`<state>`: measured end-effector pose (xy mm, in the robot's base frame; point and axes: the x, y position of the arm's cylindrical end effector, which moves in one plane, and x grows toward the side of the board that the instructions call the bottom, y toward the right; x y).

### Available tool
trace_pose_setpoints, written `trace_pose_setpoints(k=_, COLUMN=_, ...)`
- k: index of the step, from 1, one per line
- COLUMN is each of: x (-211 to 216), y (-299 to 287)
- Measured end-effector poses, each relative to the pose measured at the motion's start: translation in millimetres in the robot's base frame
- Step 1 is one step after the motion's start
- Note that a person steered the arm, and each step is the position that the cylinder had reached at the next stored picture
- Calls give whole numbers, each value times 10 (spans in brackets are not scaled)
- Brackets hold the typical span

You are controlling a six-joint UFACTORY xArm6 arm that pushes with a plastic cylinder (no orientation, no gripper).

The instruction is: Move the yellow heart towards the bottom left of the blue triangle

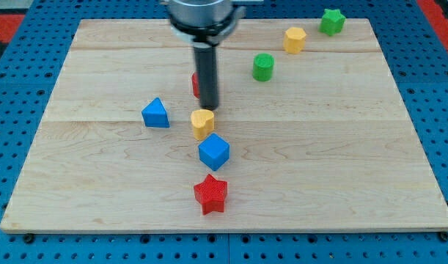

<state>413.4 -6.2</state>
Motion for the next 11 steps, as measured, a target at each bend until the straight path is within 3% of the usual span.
trace_pose_setpoints(k=1, x=251, y=182)
trace_pose_setpoints(k=5, x=871, y=-1332)
trace_pose_setpoints(k=7, x=628, y=-772)
trace_pose_setpoints(k=11, x=582, y=-1443)
